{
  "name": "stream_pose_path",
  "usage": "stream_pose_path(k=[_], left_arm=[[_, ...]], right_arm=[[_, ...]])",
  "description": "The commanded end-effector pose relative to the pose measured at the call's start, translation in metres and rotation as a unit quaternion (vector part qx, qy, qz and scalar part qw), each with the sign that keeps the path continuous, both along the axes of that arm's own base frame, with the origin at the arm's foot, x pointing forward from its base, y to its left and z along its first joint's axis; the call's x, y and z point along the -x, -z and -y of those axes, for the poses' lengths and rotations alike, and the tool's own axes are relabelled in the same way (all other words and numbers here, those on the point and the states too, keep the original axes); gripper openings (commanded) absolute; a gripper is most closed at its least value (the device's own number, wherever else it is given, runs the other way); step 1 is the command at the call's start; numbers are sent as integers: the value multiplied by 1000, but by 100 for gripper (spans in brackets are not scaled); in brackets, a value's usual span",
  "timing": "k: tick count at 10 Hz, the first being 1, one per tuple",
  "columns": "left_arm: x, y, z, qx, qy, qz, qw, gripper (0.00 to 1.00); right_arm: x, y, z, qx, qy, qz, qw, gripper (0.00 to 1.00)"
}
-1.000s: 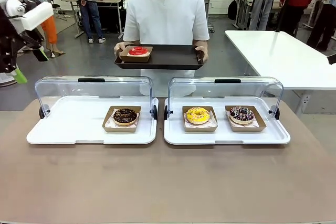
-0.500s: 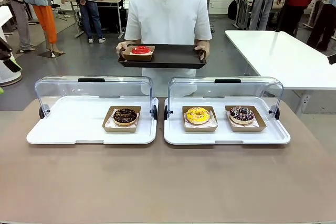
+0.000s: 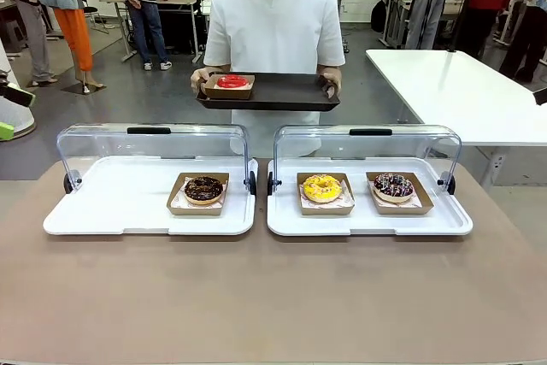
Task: Provide the desired donut to the person.
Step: Pick up and lift the Paper togo box containing the Donut pointed at by the person.
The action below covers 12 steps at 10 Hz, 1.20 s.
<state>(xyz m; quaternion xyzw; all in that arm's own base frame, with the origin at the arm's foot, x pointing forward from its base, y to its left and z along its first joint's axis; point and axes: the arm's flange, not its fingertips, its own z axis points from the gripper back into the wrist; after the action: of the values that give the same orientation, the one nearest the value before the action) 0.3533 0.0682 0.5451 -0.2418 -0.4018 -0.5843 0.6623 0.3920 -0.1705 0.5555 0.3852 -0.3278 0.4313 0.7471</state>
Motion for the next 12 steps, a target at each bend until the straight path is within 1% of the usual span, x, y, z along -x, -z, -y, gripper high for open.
stream_pose_path(k=[1, 2, 3, 4, 5, 8, 9, 11, 12], left_arm=[[-24, 40, 10, 80, 15, 5, 997, 100], [-28, 54, 10, 102, 19, 19, 994, 100], [-41, 62, 5, 133, 18, 21, 991, 100], [-49, 70, 1, 127, 4, -3, 992, 100], [-48, 72, -5, 112, -7, -29, 993, 100], [-33, 62, -34, 102, -21, -36, 994, 100], [-32, 59, -40, 101, -24, -36, 994, 100], [-27, 52, -43, 83, -24, -36, 996, 100], [-29, 48, -42, 71, -18, -41, 996, 100]], right_arm=[[-1, 0, -2, -4, 1, -1, 1000, 100], [-1, 0, -2, -4, 1, -1, 1000, 100], [-1, 0, -2, -4, 1, -1, 1000, 100], [-1, 0, -2, -4, 1, -1, 1000, 100], [-1, 0, -2, -4, 1, -1, 1000, 100], [-1, 0, -2, -4, 1, -1, 1000, 100], [-1, 0, -2, -4, 1, -1, 1000, 100], [-1, 0, -2, -4, 1, -1, 1000, 100], [-1, 0, -2, -4, 1, -1, 1000, 100]])
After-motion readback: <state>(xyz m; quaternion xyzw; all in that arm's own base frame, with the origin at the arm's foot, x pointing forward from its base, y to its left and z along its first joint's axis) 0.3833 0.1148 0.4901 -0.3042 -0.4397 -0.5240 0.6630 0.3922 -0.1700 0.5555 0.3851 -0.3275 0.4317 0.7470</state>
